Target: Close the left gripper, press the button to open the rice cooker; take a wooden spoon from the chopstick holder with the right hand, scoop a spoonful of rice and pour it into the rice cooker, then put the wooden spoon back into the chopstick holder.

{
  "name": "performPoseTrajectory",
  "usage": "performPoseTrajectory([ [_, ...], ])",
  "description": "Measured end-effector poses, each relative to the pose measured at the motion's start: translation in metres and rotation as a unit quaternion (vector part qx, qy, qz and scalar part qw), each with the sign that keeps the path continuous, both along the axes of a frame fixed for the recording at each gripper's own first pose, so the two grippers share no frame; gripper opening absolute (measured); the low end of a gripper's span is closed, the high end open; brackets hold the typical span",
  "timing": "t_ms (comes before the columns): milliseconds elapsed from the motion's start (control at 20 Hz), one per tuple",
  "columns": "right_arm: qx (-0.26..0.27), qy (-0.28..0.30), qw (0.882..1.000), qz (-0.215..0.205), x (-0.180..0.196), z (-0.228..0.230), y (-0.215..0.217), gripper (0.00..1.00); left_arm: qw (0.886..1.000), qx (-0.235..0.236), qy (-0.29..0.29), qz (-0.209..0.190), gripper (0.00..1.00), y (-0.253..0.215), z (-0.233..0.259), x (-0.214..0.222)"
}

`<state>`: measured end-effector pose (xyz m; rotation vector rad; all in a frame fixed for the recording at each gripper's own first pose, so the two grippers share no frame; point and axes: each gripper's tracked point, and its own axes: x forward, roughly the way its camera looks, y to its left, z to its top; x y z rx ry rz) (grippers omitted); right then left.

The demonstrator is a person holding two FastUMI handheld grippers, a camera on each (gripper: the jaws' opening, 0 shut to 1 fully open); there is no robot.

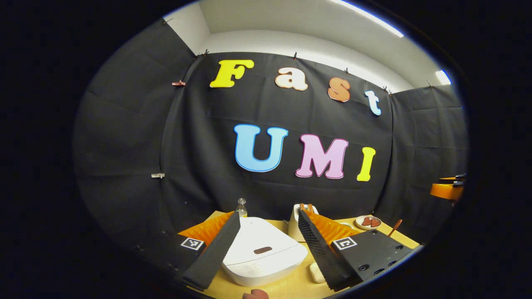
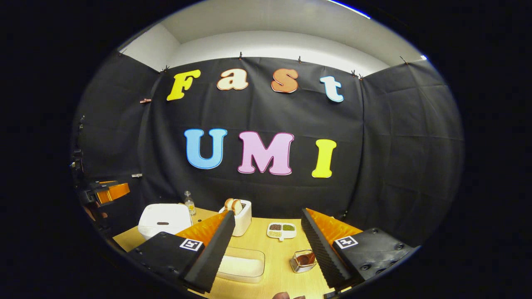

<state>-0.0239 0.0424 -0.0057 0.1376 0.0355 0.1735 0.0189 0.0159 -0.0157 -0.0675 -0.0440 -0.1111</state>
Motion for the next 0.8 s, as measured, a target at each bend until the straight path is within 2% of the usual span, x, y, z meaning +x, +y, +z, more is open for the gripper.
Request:
performPoseTrajectory([
  [250, -0.025, -0.031, 0.999, 0.018, -0.002, 0.017, 0.026, 0.99, 1.000, 0.004, -0.026, -0.003, 0.97, 0.011, 0.027, -0.039],
  [450, -0.036, -0.050, 0.998, 0.031, -0.005, 0.027, 0.044, 0.96, 0.999, 0.023, -0.034, 0.012, 0.97, 0.020, 0.037, -0.062],
  [800, -0.037, -0.053, 0.997, 0.043, -0.010, 0.030, 0.056, 0.98, 1.000, 0.017, -0.018, 0.014, 0.96, 0.023, 0.031, -0.075],
])
